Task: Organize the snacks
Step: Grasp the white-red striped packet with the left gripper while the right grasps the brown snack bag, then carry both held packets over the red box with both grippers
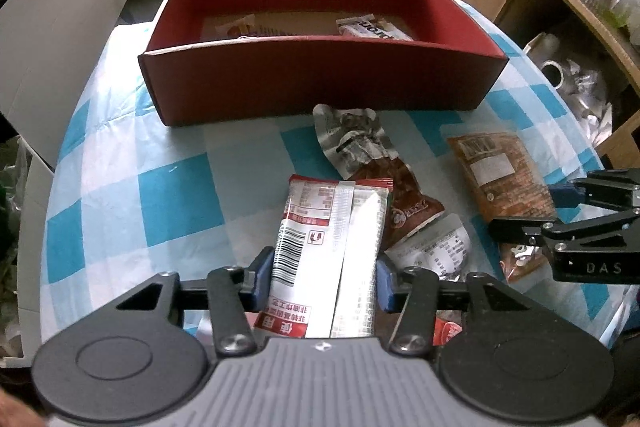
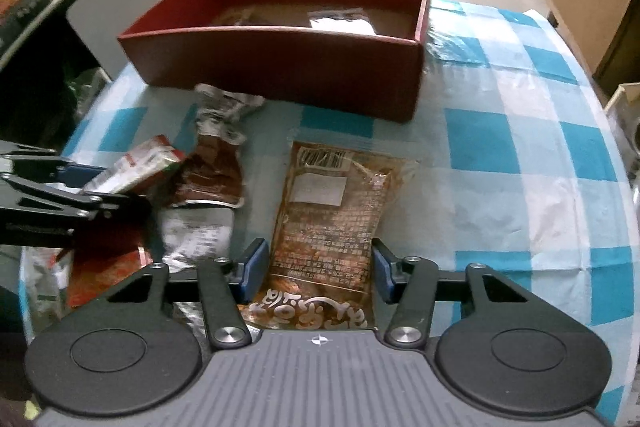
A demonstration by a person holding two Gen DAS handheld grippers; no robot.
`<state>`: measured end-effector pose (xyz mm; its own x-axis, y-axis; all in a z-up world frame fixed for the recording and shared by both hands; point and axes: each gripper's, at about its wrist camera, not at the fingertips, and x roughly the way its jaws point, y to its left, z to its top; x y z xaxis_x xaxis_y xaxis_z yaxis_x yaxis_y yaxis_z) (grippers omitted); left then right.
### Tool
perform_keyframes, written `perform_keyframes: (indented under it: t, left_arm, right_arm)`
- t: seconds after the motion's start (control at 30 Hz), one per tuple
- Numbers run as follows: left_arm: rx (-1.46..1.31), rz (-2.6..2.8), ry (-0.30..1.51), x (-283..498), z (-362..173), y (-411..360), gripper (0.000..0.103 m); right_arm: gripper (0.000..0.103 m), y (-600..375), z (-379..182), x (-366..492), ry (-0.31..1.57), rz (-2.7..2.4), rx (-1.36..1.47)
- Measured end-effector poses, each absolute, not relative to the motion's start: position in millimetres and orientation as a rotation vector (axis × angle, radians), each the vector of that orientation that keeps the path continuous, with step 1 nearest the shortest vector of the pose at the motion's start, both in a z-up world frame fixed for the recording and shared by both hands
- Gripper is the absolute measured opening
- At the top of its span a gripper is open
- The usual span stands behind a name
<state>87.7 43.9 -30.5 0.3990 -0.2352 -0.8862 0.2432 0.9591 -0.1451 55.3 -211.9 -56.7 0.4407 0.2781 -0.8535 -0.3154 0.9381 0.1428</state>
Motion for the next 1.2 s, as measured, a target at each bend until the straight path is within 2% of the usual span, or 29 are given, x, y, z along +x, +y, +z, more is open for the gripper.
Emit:
perform_keyframes:
  t: [1.2]
  left_arm:
    - [-0.055, -0.308, 0.963, 103.5, 19.5, 29.5, 0.043]
  right_arm:
    - [0.061, -202.3, -7.7, 75.7, 0.882, 0.474, 0.081]
